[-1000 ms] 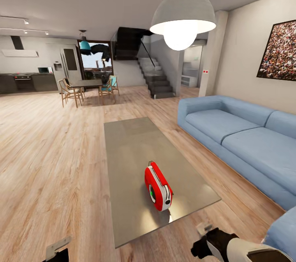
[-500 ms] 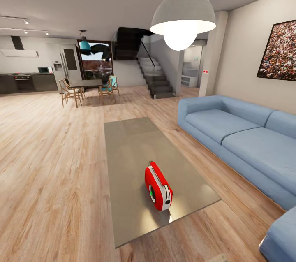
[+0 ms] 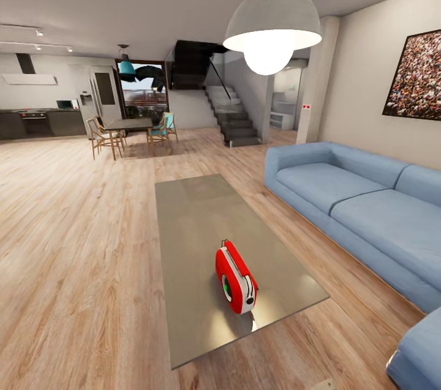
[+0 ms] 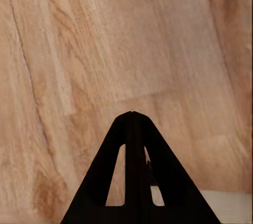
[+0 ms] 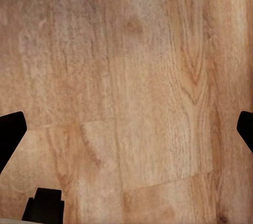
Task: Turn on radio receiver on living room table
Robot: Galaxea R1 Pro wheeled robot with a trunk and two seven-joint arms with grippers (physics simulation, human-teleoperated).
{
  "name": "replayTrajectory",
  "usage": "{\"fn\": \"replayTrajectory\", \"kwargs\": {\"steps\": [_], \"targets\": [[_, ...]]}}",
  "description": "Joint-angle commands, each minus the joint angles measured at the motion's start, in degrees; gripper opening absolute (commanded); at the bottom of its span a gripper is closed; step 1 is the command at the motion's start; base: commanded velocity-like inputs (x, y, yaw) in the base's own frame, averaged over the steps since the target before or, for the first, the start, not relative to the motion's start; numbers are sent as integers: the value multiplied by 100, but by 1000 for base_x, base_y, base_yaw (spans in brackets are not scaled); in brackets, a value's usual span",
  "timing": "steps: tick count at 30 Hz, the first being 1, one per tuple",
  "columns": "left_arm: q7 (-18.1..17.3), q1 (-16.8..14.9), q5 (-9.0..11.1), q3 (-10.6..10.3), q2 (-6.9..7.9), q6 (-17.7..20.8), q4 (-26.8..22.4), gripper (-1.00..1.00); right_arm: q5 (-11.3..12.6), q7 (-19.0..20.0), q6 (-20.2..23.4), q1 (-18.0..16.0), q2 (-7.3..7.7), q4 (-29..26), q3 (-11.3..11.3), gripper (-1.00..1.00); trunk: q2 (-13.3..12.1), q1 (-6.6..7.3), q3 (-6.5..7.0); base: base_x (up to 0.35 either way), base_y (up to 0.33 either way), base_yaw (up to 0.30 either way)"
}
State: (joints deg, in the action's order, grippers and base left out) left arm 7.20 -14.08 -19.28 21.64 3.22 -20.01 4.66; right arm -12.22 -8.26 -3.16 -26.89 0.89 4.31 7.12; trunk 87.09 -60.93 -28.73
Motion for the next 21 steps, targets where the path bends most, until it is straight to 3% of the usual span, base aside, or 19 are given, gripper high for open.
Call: {"fn": "replayTrajectory", "kwargs": {"steps": [1,5,6,21], "targets": [[-1,0,7,6,-63,3,0,-100,2,0,0,0,0,0,0,100,0,0,0,0,0,0],[0,1,4,6,-550,13,0,-100,5,0,0,0,-1,0,0,100,0,0,0,0,0,0],[-2,2,4,6,-780,14,0,-100,6,0,0,0,-1,0,0,100,0,0,0,0,0,0],[1,7,-5,15,-843,15,0,-100,7,0,0,0,1,0,0,100,0,0,0,0,0,0]]}}
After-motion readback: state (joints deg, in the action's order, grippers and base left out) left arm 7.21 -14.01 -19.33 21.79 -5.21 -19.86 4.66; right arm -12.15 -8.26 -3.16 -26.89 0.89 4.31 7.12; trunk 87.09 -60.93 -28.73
